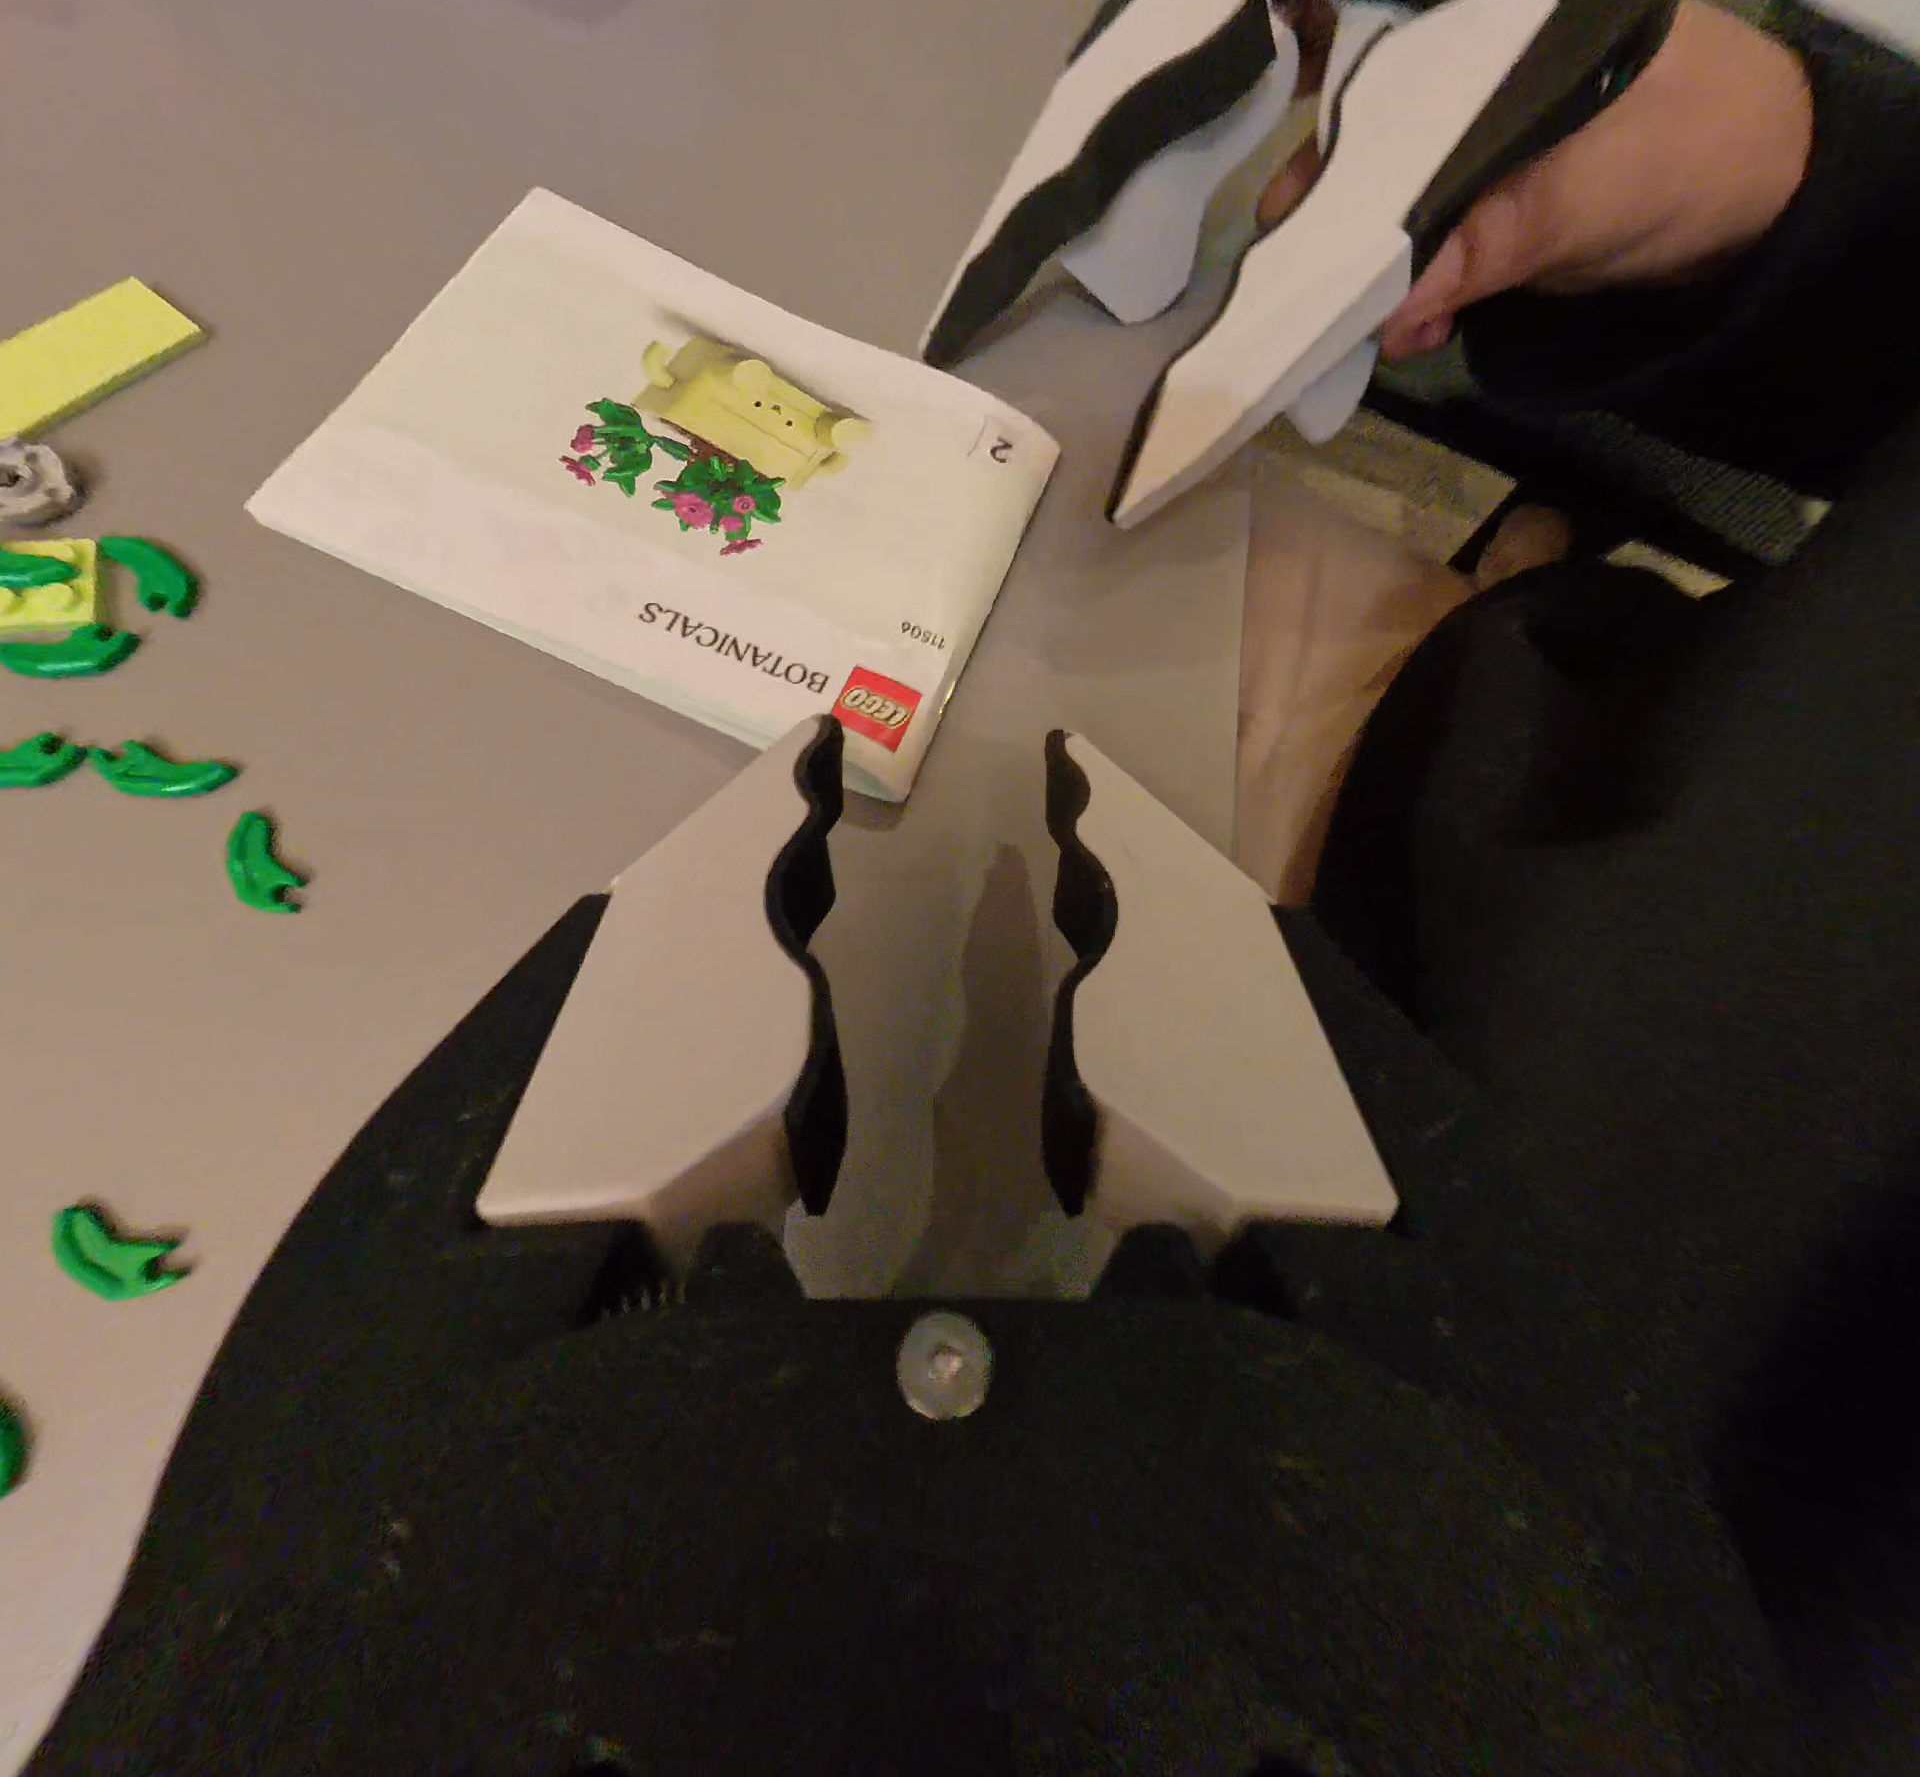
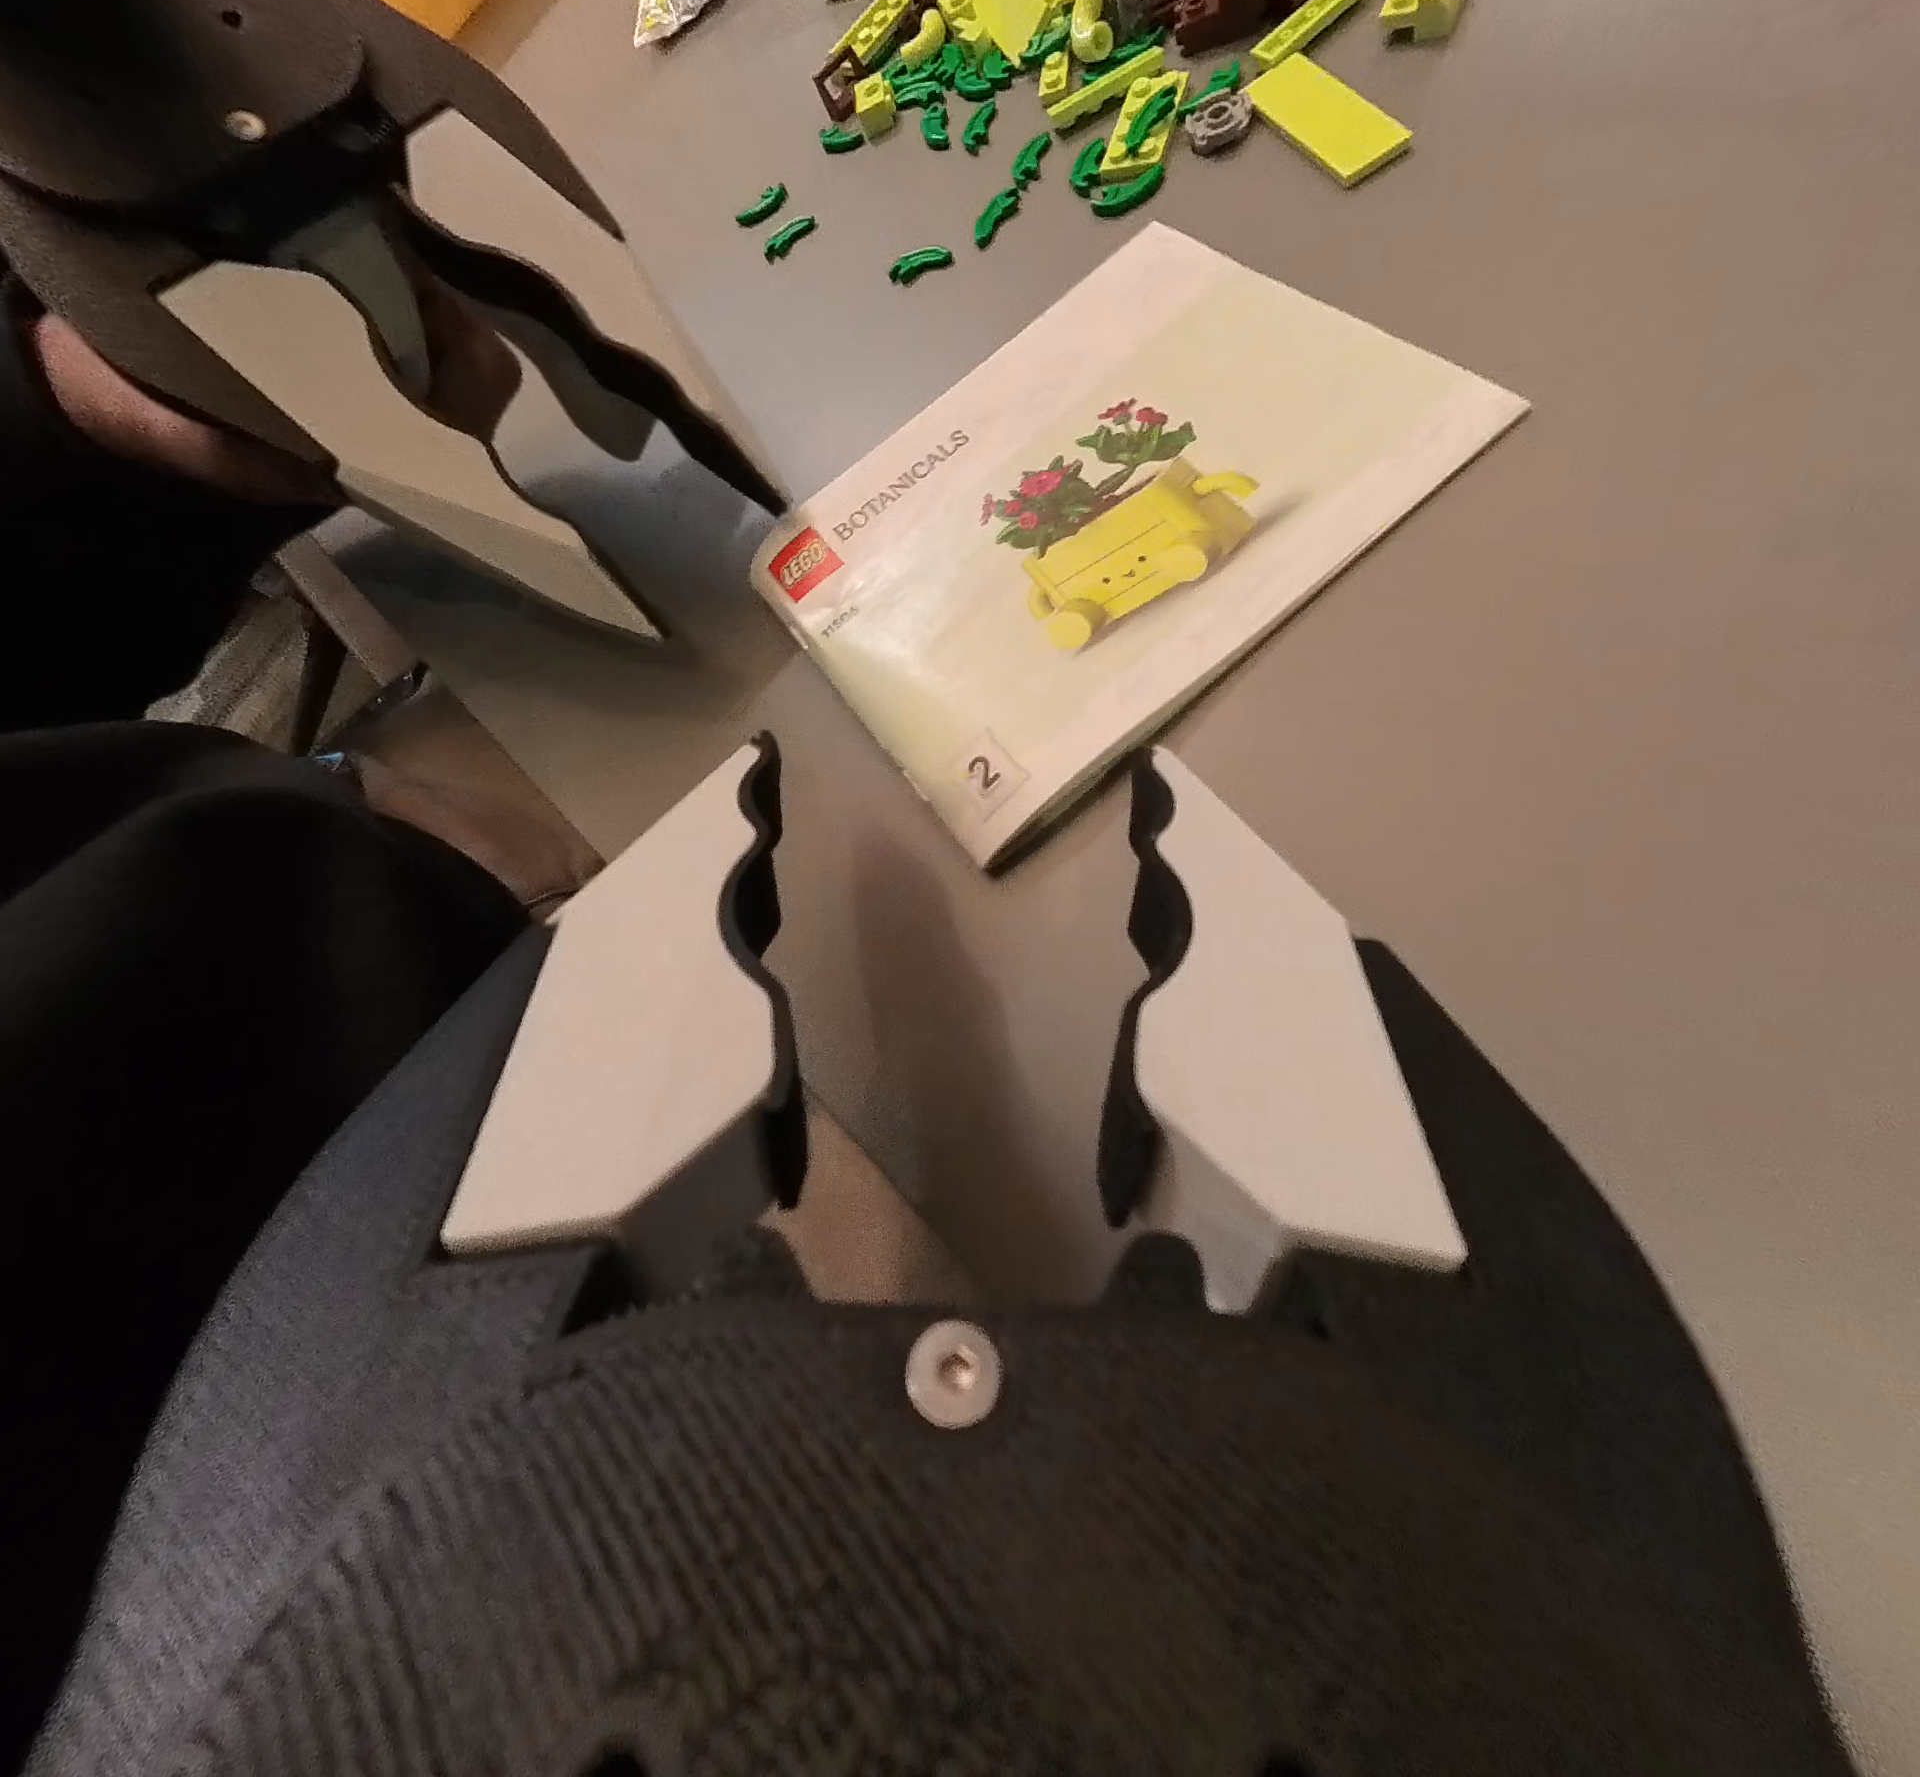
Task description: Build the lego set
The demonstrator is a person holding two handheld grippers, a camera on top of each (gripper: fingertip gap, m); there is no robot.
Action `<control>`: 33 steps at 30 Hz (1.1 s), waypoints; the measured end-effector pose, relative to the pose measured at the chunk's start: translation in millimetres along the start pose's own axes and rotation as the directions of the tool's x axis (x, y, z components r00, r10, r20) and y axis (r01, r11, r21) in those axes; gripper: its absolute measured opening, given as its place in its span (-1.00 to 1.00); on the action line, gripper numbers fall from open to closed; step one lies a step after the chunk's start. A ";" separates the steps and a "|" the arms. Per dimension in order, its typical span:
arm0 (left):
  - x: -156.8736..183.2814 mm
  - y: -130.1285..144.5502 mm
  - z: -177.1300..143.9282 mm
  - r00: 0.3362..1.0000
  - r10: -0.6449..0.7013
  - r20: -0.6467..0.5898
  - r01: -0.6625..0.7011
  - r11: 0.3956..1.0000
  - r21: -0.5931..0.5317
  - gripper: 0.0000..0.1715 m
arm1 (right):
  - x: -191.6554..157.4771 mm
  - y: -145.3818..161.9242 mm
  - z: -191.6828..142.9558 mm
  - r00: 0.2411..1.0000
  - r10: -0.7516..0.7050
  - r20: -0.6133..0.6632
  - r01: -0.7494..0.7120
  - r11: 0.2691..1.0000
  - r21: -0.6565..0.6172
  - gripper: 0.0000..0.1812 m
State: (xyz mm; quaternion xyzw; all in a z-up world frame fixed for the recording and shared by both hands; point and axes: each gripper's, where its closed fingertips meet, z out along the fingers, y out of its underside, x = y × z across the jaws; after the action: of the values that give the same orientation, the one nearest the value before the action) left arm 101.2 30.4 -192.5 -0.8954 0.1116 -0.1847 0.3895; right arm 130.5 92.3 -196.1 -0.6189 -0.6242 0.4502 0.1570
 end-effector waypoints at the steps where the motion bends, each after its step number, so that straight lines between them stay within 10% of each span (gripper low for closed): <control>1: 1.4 -1.1 -0.1 1.000 -0.024 -0.018 0.024 1.000 0.016 -0.54 | -2.9 1.0 -1.4 1.000 0.008 0.007 -0.008 1.000 0.005 -0.28; 11: -12.2 -11.1 -25.2 0.976 -0.217 -0.013 0.214 0.953 0.216 -0.37 | -115.3 -18.5 -1.4 0.865 0.036 0.501 -0.109 0.987 0.116 -0.43; 18: -28.7 0.5 -32.7 0.938 -0.308 0.159 0.256 0.924 0.285 -0.19 | -36.5 -22.5 5.8 0.990 -0.135 0.037 0.131 0.987 0.093 -0.30; 23: -24.6 -6.7 -28.1 0.939 -0.275 0.206 0.209 0.934 0.290 -0.14 | -10.5 -39.6 3.8 0.959 -0.272 -0.074 0.281 0.941 0.186 -0.68; 33: -29.5 -6.2 -11.1 0.928 -0.335 0.161 0.288 0.923 0.255 -0.14 | 9.4 -20.4 18.4 0.882 -0.402 -0.247 0.410 0.912 -0.019 -0.49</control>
State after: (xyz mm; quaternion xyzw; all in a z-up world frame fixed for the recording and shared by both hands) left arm 70.2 37.5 -188.2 -0.8654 -0.0947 -0.1642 0.4638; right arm 102.1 97.6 -194.1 -0.5228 -0.7079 0.3377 0.3338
